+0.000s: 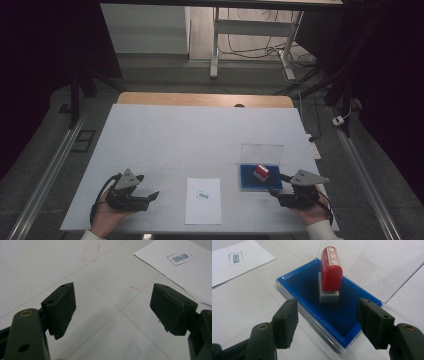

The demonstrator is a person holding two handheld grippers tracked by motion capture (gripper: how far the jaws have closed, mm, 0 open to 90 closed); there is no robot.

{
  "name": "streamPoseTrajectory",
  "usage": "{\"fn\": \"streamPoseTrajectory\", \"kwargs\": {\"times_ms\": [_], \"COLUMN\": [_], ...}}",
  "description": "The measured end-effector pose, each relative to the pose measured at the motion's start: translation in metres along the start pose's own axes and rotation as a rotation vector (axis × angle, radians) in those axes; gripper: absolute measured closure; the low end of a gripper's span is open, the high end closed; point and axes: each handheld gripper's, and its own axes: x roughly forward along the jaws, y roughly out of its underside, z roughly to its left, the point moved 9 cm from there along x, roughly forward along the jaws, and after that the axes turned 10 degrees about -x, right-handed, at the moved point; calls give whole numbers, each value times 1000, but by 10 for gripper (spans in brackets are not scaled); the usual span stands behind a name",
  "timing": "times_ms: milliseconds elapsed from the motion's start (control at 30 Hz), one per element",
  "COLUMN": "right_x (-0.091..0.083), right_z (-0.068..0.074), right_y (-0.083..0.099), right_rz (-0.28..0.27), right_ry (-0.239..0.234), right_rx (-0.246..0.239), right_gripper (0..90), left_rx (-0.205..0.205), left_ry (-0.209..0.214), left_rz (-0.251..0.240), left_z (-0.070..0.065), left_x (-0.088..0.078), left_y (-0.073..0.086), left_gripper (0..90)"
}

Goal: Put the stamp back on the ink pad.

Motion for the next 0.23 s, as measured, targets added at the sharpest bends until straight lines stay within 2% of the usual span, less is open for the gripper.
{"fn": "streamPoseTrajectory", "kwargs": {"times_ms": [233], "right_x": [0], "right_z": [0], "right_y": [-1], "right_rz": [0], "right_ry": [0], "right_rx": [-4], "right_gripper": [338], "left_rx": [0], "left_ry": [1], "left_rz": [1], "left_z": [0], "left_x": [0], "left_y": [0], "left_gripper": [212]}}
